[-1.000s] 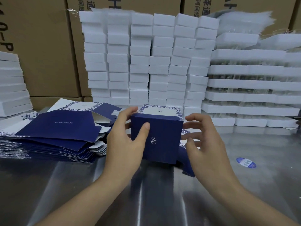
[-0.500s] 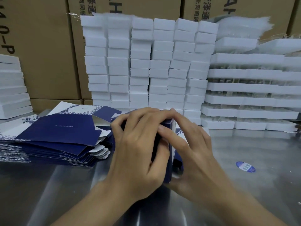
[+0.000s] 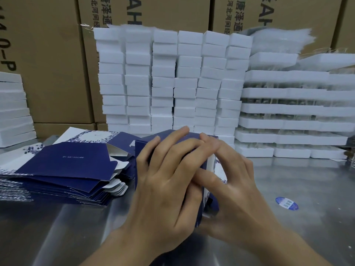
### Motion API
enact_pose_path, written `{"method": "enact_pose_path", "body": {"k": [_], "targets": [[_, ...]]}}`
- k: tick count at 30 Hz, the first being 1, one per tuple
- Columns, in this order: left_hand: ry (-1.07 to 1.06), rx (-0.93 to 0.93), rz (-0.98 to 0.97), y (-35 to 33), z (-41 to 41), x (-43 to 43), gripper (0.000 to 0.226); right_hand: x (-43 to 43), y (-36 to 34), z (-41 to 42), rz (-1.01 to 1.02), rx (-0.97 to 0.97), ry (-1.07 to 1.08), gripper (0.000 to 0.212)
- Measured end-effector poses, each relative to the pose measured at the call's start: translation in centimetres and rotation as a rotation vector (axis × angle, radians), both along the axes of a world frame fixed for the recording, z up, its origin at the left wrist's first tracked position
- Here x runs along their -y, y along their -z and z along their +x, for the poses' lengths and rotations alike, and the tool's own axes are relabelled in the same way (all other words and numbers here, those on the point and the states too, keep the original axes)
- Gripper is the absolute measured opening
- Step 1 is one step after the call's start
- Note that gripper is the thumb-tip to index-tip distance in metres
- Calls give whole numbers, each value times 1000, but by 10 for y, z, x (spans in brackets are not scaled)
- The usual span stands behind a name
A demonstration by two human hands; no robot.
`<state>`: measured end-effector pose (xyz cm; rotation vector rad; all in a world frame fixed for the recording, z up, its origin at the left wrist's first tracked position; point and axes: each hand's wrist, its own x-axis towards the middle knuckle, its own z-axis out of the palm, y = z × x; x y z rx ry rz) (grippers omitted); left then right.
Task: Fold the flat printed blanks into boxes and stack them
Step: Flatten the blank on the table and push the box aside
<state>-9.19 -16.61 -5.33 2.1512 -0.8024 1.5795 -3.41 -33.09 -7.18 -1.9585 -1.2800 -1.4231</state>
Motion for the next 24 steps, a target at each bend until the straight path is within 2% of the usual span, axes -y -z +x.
{"method": "enact_pose_path", "body": {"k": [3, 6, 9, 12, 14, 16, 20, 24], "targets": [[-17, 70, -49, 4, 1, 3, 57, 10, -8, 4, 104, -10, 76, 83], [58, -5, -86, 10, 7, 1, 58, 32, -22, 14, 377, -114, 169, 89], [75, -301, 38, 26, 19, -7, 57, 61, -27, 30, 713, -282, 241, 85], [-59, -703, 189, 45, 36, -18, 44, 86, -19, 45, 884, -535, 312, 86], [-101, -926, 209, 52, 44, -26, 43, 96, -11, 52, 914, -660, 352, 86], [-130, -1004, 238, 56, 48, -29, 46, 100, -3, 59, 895, -712, 401, 86], [-214, -954, 281, 54, 46, -25, 49, 104, 14, 68, 810, -772, 541, 89], [-308, -901, 305, 51, 45, -22, 61, 111, 20, 73, 784, -857, 566, 97]]}}
